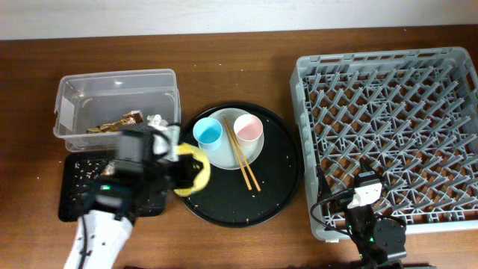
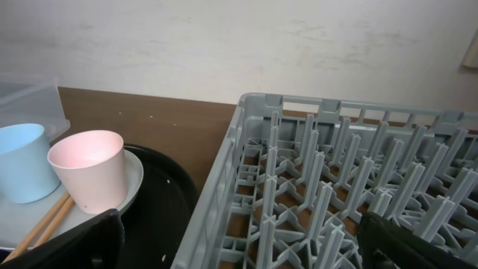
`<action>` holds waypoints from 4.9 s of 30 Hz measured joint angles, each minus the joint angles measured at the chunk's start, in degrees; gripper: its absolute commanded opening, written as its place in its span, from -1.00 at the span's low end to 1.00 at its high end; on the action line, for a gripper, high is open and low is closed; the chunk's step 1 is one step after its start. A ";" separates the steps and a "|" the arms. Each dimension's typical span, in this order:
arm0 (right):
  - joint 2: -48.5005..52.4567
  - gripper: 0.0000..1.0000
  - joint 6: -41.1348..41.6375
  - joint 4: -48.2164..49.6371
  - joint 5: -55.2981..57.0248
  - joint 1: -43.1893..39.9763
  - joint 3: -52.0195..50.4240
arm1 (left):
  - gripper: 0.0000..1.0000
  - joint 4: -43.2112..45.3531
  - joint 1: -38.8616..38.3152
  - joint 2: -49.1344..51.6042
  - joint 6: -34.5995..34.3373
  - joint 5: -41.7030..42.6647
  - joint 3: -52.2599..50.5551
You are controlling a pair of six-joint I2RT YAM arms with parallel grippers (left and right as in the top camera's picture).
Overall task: Sort waste into correct bins and load items into the dishwasher rack
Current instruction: 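Return the empty yellow bowl to the round tray and release, then grasp the blue cup with the left gripper and lift it, then hand the blue cup from the left gripper to the right gripper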
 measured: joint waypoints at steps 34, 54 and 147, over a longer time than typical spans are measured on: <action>0.00 0.97 0.04 0.00 0.00 0.00 0.00 | -0.01 -5.42 -25.77 18.75 -12.37 -30.73 8.39; 0.00 0.98 -0.02 0.00 0.00 0.00 0.00 | 0.11 2.64 -16.74 17.31 -12.13 -38.97 10.08; 64.28 0.98 19.28 2.16 -75.52 0.07 56.48 | -1.00 17.51 8.50 14.25 -12.79 49.51 21.05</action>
